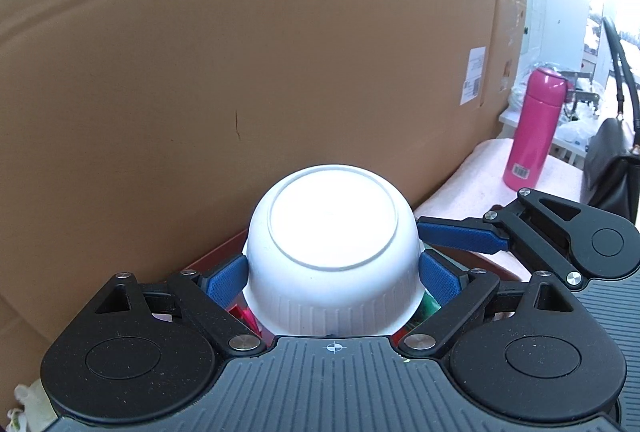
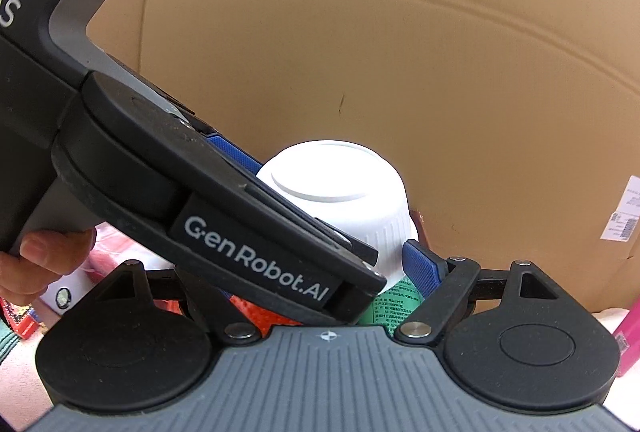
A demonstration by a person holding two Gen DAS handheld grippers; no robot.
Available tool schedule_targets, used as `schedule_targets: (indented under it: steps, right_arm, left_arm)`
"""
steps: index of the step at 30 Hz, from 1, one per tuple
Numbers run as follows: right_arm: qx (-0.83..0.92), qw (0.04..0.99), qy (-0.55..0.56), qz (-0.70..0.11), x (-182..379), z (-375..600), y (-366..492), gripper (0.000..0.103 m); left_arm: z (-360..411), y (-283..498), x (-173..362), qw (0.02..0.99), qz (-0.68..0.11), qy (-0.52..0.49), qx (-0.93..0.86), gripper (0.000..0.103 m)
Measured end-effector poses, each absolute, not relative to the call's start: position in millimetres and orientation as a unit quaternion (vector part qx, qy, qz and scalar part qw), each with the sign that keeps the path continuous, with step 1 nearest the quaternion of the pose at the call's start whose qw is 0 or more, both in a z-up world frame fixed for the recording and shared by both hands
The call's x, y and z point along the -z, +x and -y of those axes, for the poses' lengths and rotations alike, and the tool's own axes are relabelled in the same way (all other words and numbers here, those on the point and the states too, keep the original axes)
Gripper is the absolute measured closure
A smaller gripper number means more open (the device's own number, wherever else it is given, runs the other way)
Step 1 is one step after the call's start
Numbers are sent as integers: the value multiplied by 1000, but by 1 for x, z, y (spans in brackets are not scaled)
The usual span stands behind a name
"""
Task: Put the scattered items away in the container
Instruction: 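Lift the white bowl with the left gripper and lower it into the red box, then open the left gripper to release the bowl inside the red box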
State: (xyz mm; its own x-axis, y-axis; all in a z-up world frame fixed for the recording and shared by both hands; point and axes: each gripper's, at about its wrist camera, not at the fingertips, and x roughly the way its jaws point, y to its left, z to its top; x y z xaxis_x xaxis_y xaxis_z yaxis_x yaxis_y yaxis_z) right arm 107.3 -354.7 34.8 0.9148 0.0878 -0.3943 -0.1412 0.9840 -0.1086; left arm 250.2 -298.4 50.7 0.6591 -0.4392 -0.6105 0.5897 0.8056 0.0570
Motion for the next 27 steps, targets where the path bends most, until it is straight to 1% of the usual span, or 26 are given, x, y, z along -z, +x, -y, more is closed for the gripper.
schedule_targets:
  steps: [2, 3, 5, 8, 10, 12, 17, 23, 27]
  right_arm:
    - [-61, 975, -67, -201, -33, 357, 112, 18]
    - [-60, 975, -68, -203, -32, 357, 115, 19]
    - [-53, 975, -67, -206, -30, 357, 120, 18]
    - [-47, 976, -52, -205, -30, 361, 120, 17]
    - [-41, 977, -55, -203, -29, 361, 118, 13]
    - [-32, 978, -66, -197, -29, 359, 114, 6]
    - [-30, 979, -63, -189, -32, 356, 103, 2]
    - [-37, 981, -63, -178, -39, 350, 83, 1]
    - [-39, 982, -69, -172, -44, 344, 65, 0]
  left_arm:
    - [301, 257, -47, 900, -303, 126, 286, 9]
    - [303, 260, -45, 899, -305, 126, 287, 11]
    - [305, 266, -42, 899, -312, 123, 283, 12]
    - [304, 271, -41, 897, -321, 107, 285, 9]
    - [303, 269, -40, 901, -315, 113, 275, 3]
    - [302, 265, -39, 904, -311, 125, 266, 1]
    - [302, 251, -41, 911, -312, 142, 232, 0]
    - [290, 233, -45, 917, -309, 112, 227, 0]
    - [284, 212, -49, 926, -292, 109, 214, 0]
